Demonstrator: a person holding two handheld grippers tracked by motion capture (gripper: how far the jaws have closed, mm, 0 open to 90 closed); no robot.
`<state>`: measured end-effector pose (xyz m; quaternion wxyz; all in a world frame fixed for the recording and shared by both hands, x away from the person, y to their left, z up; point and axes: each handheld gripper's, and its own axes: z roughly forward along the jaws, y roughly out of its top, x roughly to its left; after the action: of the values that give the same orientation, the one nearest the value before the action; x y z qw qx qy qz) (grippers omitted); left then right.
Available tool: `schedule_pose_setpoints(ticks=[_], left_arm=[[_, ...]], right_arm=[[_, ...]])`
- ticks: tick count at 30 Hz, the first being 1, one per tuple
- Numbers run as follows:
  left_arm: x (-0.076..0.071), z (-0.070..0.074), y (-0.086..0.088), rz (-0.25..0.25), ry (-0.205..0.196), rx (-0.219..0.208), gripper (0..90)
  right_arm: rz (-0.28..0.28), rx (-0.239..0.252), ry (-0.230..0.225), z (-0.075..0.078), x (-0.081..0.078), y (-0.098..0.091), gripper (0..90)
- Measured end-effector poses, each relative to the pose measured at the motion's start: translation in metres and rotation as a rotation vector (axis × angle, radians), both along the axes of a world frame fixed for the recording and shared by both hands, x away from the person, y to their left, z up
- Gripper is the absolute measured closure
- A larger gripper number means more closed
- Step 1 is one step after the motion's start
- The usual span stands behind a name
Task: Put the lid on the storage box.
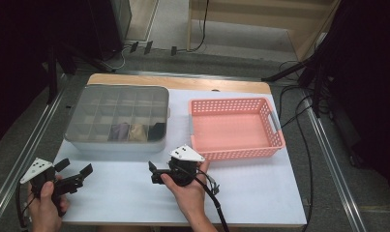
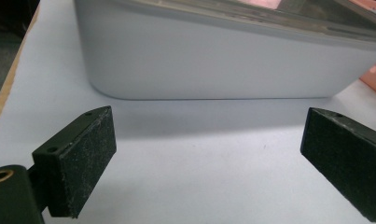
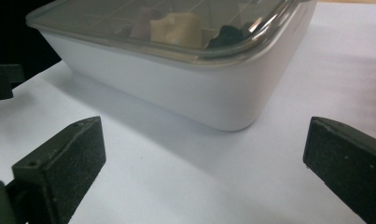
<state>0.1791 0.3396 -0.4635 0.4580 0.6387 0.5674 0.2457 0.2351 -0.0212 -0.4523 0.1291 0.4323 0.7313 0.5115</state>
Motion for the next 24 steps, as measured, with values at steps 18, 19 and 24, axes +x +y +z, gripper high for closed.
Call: schedule_pose_setpoints(ticks=[18, 19, 24], left_arm=[[-0.001, -0.006, -0.007, -0.007, -0.01, 0.045, 0.8], [-0.001, -0.006, -0.006, -0.008, -0.008, 0.045, 0.8], [-0.001, -0.006, -0.005, -0.012, -0.009, 0.033, 0.8]], right_arm=[[-0.048, 0.026, -0.004, -0.022, -0.023, -0.045, 0.0], [-0.052, 0.027, -0.006, -0.023, -0.024, -0.049, 0.0], [-0.057, 0.032, -0.008, -0.025, -0.027, -0.064, 0.0]])
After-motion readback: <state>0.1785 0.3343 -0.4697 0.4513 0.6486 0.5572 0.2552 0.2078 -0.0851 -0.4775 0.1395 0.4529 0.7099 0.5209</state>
